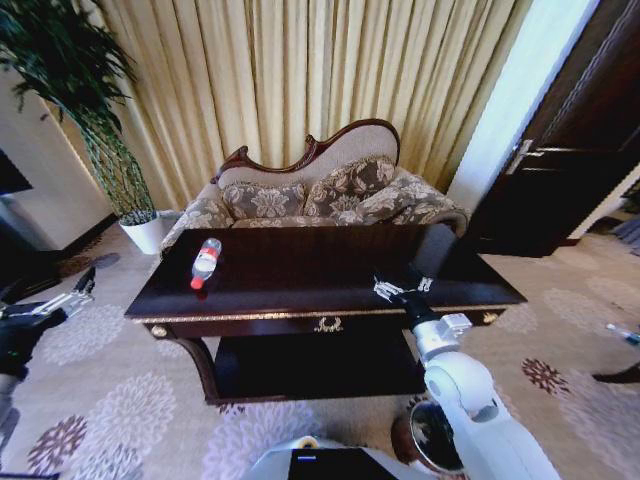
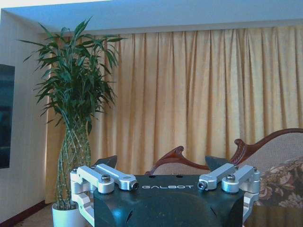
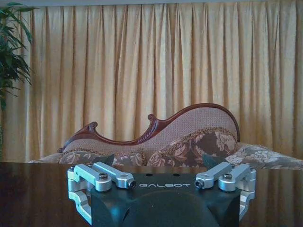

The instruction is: Move to the front of the table and place the trash on the table into the trash bin.

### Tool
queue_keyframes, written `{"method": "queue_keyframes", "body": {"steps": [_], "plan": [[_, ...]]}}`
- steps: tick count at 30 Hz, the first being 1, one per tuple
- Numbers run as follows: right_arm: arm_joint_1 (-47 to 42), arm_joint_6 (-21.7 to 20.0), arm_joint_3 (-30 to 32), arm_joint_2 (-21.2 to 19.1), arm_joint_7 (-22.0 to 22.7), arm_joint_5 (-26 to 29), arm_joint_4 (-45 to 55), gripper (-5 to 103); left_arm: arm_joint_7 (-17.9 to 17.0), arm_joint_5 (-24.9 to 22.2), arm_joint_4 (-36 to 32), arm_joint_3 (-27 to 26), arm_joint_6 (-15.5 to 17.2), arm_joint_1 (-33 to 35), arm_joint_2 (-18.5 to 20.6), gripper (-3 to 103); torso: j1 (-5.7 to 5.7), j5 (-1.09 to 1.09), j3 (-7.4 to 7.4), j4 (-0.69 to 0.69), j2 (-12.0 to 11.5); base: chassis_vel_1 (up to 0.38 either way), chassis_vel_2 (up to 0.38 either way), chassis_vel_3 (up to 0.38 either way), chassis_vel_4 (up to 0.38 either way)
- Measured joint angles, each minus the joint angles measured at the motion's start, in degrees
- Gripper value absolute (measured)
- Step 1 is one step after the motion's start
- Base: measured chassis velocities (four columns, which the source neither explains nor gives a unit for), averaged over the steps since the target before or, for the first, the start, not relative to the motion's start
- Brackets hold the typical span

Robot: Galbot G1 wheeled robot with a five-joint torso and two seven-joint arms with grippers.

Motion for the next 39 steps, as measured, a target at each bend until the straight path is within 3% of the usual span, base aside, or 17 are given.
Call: {"method": "queue_keyframes", "body": {"steps": [8, 13, 19, 21, 22, 23, 24, 26, 27, 30, 36, 38, 39], "plan": [[0.0, 0.1, -0.2, 0.1, 0.5, 0.2, -0.8, 100, -1.8, -0.1, 0.0, 0.5, 2.0, -0.9, 1.1, 100, -0.05, 0.00, -0.02, -0.01, 0.0, -0.021, 0.034, 0.017, -0.023], [-0.1, -0.1, -0.5, 0.5, 0.7, 0.0, -1.3, 100, -5.5, -0.2, -0.6, 1.4, 6.5, -1.8, 2.9, 100, -0.07, 0.01, -0.03, 0.01, 0.1, 0.000, 0.000, 0.000, 0.000], [-0.1, -0.1, -0.5, 0.5, 0.7, 0.0, -1.7, 100, -8.6, -1.0, 0.2, 2.9, 9.0, -3.4, 6.1, 100, -0.02, 0.00, 0.00, 0.01, 0.0, 0.000, 0.000, 0.000, 0.000], [0.0, -0.2, -0.5, 0.5, 0.7, 0.0, -2.0, 100, -11.3, -2.4, 2.9, 5.6, 11.5, -6.8, 11.6, 100, -0.03, -0.02, -0.01, 0.02, 0.0, 0.000, 0.000, 0.000, 0.000], [0.0, -0.2, -0.5, 0.5, 0.7, 0.0, -2.0, 100, -11.3, -2.4, 2.9, 5.6, 11.5, -6.8, 11.6, 100, -0.03, -0.02, -0.01, 0.02, 0.0, 0.000, 0.000, 0.000, 0.000], [0.0, -0.2, -0.5, 0.5, 0.7, 0.0, -2.2, 100, -12.9, -3.4, 4.4, 7.8, 12.8, -9.2, 14.8, 100, -0.03, 0.01, -0.01, -0.02, 0.0, 0.000, 0.000, 0.000, 0.000], [0.0, -0.2, -0.5, 0.5, 0.7, 0.0, -2.2, 100, -12.9, -3.4, 4.4, 7.8, 12.8, -9.2, 14.8, 100, -0.03, 0.01, -0.01, -0.02, 0.0, 0.000, 0.000, 0.000, 0.000], [0.0, -0.2, -0.6, 0.5, 0.7, -0.1, -2.5, 100, -15.4, -3.8, 6.4, 11.9, 13.8, -12.0, 18.5, 100, -0.03, 0.00, -0.01, -0.03, 0.0, 0.000, 0.000, 0.000, 0.000], [0.0, -0.2, -0.6, 0.5, 0.7, -0.1, -2.5, 100, -15.4, -3.8, 6.4, 11.9, 13.8, -12.0, 18.5, 100, -0.03, 0.00, -0.01, -0.03, 0.0, 0.000, 0.000, 0.000, 0.000], [0.0, -0.2, -0.6, 0.5, 0.7, -0.1, -2.8, 100, -20.3, -3.4, 7.7, 19.3, 14.0, -14.1, 21.3, 100, -0.02, 0.00, 0.00, 0.00, 0.0, 0.000, 0.000, 0.000, 0.000], [0.2, -0.2, -0.4, 0.4, 0.7, 0.0, -3.1, 100, -21.4, -2.0, 9.7, 26.4, 13.0, -16.3, 23.2, 100, -0.03, 0.00, -0.01, 0.01, 0.0, 0.000, 0.000, 0.000, 0.000], [0.2, -0.1, -0.3, 0.4, 0.8, 0.0, -3.4, 100, -21.7, -1.5, 12.9, 32.4, 11.2, -20.4, 25.3, 100, -0.03, 0.00, -0.01, -0.01, 0.0, 0.000, 0.000, 0.000, 0.000], [0.2, -0.1, -0.3, 0.4, 0.8, 0.0, -3.4, 100, -21.7, -1.5, 12.9, 32.4, 11.2, -20.4, 25.3, 100, -0.03, 0.00, -0.01, -0.01, 0.0, 0.000, 0.000, 0.000, 0.000]]}}
